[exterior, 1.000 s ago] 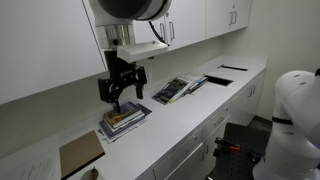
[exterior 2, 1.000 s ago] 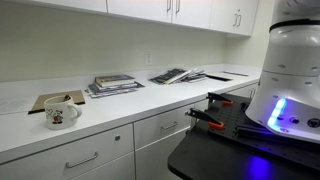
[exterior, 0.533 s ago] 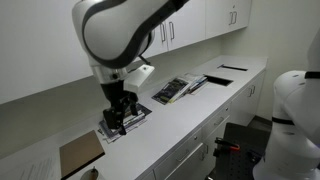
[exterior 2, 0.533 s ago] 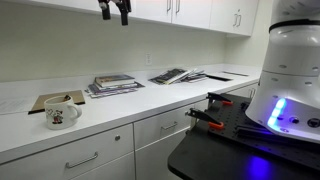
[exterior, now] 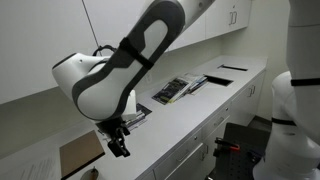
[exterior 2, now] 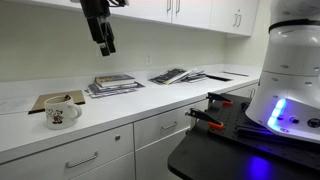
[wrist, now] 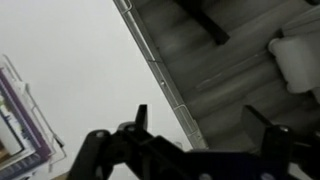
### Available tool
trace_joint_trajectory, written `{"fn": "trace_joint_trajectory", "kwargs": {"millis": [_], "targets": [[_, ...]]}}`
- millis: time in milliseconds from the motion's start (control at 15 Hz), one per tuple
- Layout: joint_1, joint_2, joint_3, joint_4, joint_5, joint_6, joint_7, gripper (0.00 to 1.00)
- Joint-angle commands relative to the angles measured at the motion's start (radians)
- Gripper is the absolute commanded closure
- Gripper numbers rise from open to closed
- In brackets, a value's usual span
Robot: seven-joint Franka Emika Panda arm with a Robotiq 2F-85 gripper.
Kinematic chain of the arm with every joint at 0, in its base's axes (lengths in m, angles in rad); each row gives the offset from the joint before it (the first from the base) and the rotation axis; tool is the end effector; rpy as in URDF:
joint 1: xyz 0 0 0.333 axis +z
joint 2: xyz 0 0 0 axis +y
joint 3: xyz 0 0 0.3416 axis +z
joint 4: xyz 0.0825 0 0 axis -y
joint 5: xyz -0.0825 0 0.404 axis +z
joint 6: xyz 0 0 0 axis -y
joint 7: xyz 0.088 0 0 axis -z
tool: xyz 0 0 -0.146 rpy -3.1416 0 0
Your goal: Put the pen in the mug on the counter
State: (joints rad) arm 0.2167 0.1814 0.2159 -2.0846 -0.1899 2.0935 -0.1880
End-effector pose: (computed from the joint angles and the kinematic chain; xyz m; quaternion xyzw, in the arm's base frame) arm 0.5230 0.2235 0.3027 0.9295 0.3547 -0.0750 0.0682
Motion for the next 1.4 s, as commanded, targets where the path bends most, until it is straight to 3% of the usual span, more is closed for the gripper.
{"fn": "trace_joint_trajectory", "kwargs": {"millis": [0, 267, 333, 400, 867, 1333], "targets": [[0.016, 0.064, 0.005, 0.068, -0.104, -0.04, -0.111, 0.0], [0.032, 0.123, 0.017, 0.117, -0.207, -0.022, -0.244, 0.0], [0.03, 0.14, 0.023, 0.146, -0.153, -0.048, -0.214, 0.0], [0.027, 0.111, 0.017, 0.094, -0.168, -0.003, -0.194, 0.0], [0.026, 0.131, 0.02, 0.117, -0.177, 0.02, -0.2, 0.0], [0.032, 0.284, 0.031, 0.259, -0.196, 0.017, -0.331, 0.0]]}}
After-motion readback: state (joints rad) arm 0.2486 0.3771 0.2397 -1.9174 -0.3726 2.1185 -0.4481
